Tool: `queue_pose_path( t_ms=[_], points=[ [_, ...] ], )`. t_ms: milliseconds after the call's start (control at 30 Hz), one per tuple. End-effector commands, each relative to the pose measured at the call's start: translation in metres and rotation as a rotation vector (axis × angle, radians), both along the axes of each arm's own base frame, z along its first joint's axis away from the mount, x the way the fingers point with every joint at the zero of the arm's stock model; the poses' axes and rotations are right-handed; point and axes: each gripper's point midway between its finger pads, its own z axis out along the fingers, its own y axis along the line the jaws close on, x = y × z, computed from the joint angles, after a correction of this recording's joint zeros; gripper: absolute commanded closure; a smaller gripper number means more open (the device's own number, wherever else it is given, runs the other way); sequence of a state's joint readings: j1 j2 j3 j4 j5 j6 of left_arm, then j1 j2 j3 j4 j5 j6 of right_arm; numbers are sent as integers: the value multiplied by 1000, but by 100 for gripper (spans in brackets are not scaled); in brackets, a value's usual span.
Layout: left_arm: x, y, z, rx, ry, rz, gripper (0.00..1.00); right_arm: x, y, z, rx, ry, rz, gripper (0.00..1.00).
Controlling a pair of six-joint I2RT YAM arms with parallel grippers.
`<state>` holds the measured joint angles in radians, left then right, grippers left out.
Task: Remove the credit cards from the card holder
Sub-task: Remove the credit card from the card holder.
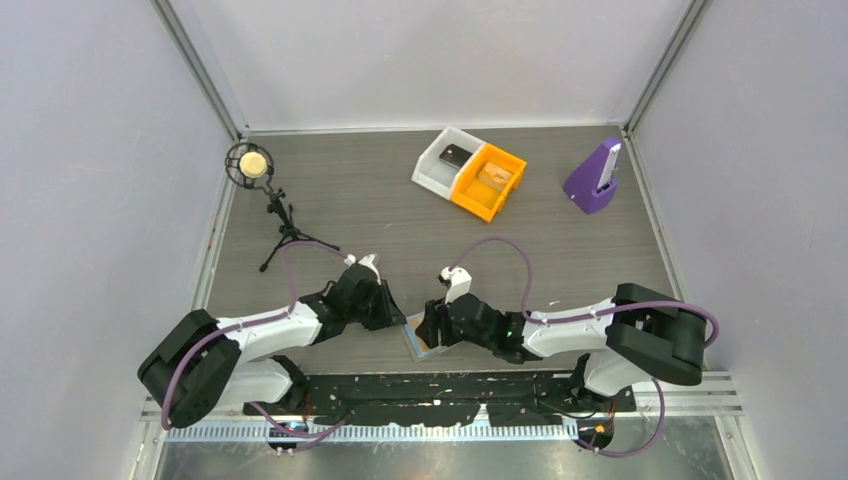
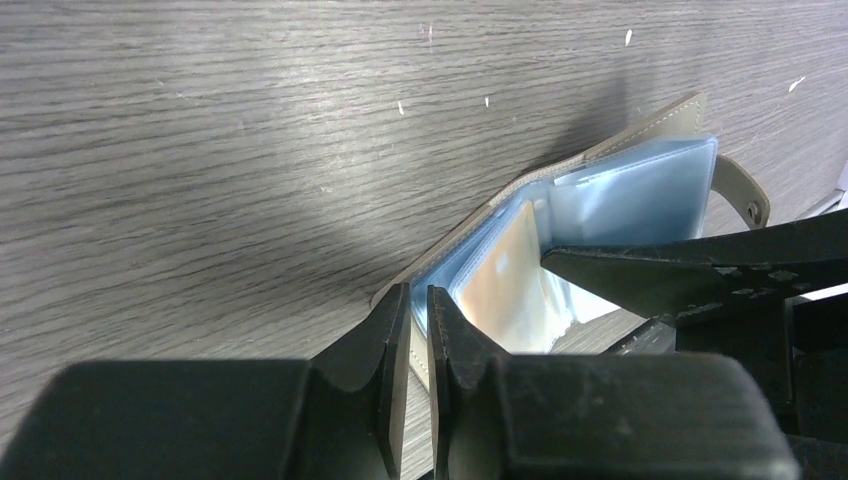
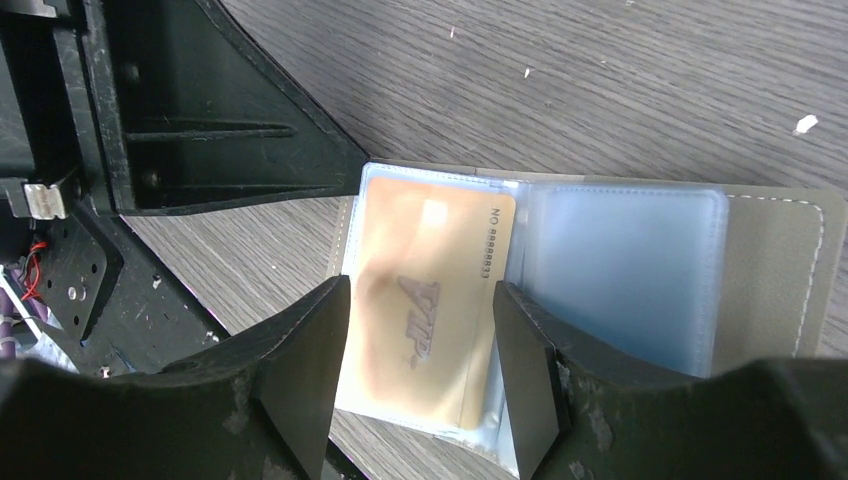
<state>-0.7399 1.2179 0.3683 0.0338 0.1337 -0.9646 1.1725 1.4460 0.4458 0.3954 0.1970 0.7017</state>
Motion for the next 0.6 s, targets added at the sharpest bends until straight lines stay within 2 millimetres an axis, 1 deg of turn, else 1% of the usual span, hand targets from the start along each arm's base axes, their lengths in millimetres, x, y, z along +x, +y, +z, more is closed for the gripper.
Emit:
queue_pose_path(
  t_ms=[0, 200, 367, 433, 500, 567],
  points=[
    [-8, -8, -5, 4, 23, -39, 86, -8, -7, -13, -64, 25, 25, 36],
    [-13, -24, 14, -39, -7, -93, 84, -7, -7, -3, -65, 4, 24, 30],
    [-14, -30, 20, -44, -12, -115, 83, -4, -8, -1, -82, -9, 18, 29],
    [-14, -30, 20, -44, -13, -117, 83, -4, -9, -1, -85, -9, 16, 30],
    [-14, -29, 20, -39, -15, -116, 83, -4, -9, 0, -84, -11, 12, 34],
    [-13, -28, 19, -32, -18, -115, 83, -3, -11, 0, -83, -13, 7, 41]
  ],
)
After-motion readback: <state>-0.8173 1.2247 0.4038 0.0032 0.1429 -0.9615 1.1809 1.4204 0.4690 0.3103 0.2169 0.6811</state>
